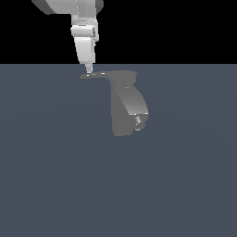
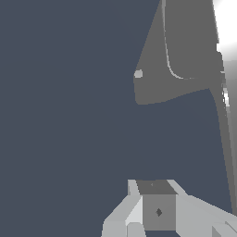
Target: Turn on the faucet by rotating a designated handle.
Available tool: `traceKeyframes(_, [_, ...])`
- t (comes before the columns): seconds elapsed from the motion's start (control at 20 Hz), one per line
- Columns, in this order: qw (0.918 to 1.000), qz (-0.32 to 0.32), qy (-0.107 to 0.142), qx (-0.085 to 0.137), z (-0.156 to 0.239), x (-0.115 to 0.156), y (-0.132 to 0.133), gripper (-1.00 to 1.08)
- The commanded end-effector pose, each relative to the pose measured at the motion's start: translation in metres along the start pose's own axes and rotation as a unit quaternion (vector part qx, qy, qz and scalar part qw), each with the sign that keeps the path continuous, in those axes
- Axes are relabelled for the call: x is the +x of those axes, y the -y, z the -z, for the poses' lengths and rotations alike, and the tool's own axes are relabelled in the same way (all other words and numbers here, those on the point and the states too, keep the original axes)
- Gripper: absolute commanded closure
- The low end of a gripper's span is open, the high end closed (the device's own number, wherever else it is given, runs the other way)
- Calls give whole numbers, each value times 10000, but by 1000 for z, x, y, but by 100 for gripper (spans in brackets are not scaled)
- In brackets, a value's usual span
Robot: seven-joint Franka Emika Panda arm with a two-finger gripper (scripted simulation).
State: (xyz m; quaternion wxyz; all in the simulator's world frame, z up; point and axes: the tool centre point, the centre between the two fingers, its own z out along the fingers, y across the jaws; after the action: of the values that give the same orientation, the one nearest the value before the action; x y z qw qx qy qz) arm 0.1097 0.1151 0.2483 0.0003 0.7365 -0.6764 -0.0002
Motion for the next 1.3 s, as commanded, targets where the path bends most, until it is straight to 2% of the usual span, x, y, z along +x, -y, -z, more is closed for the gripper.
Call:
traceKeyframes(0.0, [10000, -9, 0, 4, 0, 0, 0, 108])
traceKeyframes(1.25, [10000, -5, 0, 2, 0, -4, -64, 108])
